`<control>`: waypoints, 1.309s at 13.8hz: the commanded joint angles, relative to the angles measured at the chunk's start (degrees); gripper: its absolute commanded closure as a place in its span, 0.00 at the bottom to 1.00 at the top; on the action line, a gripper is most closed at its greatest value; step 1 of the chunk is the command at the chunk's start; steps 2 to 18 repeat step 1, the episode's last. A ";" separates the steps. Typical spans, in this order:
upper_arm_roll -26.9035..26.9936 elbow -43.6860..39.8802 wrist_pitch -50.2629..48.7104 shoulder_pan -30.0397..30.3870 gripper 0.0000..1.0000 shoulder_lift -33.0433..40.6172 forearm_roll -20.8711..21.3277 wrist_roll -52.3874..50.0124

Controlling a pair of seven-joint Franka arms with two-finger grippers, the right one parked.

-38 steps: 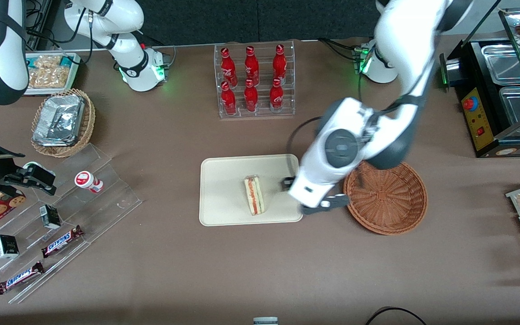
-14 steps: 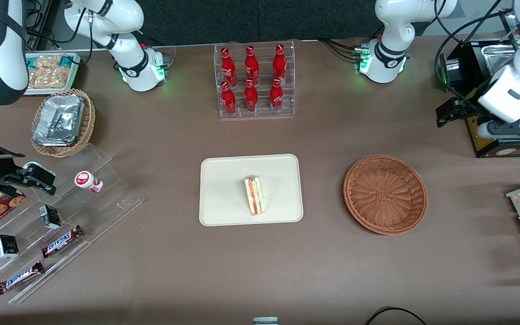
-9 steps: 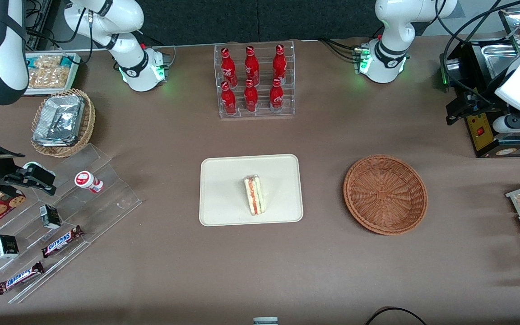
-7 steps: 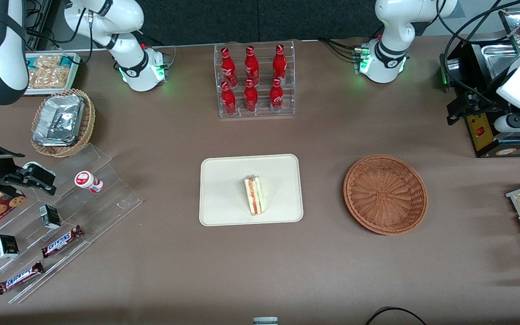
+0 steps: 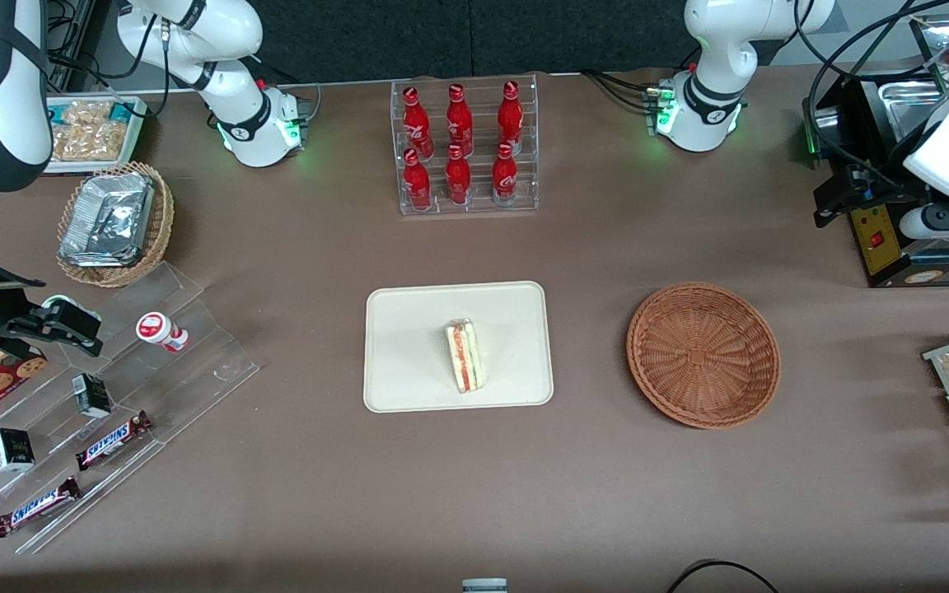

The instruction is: Place sandwich from basket to tray

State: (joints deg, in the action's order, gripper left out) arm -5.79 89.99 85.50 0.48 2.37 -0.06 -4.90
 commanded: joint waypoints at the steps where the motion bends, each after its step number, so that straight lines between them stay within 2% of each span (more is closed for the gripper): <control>1: -0.27 -1.66 -1.66 0.05 0.00 -0.62 0.76 0.68; 18: -0.27 -1.66 -1.66 0.05 0.00 -0.62 0.76 0.68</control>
